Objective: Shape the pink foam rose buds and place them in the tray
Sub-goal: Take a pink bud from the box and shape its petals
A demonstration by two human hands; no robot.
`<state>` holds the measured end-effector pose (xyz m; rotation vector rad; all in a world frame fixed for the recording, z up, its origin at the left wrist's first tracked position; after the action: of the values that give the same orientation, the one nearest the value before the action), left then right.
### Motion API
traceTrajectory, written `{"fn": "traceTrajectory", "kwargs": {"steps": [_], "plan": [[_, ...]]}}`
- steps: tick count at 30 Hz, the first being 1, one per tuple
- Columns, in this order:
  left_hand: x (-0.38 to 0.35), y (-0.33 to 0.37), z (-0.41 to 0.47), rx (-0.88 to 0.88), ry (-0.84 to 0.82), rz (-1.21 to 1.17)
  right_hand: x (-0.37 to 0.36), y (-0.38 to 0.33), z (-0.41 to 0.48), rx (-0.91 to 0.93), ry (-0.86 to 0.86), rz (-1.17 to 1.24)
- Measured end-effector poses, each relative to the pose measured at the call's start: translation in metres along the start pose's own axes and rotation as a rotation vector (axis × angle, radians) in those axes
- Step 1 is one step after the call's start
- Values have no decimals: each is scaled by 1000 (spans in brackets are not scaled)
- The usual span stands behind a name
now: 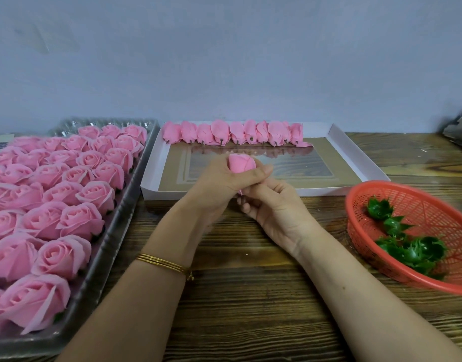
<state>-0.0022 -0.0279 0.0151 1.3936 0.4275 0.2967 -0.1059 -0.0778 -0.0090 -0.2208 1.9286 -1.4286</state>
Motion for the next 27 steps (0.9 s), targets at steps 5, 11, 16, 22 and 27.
{"fn": "traceTrajectory", "kwargs": {"steps": [5,11,16,22,27], "plan": [[4,-2,0,-37,4,51,-2,-1,-1,-40,-26,30],[1,-4,3,-215,190,106,-6,-6,-1,-92,7,157],[-2,-5,2,-323,197,236,-14,-9,-4,-46,14,83],[-6,-8,-1,-298,103,349,-13,-9,-4,-82,83,9],[-7,-12,1,-297,102,340,-13,-9,-2,-74,107,52]]}}
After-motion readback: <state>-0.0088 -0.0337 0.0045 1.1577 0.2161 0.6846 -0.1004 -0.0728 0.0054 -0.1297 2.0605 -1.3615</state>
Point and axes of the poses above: each hand's wrist, its own z-axis towards the middle knuckle, its own x-axis out of the back of the hand, y = z × x, the point moved 1 cm from there along z, towards the middle knuckle, and after that the axes turned 10 degrees about y, right-handed, at the moved point
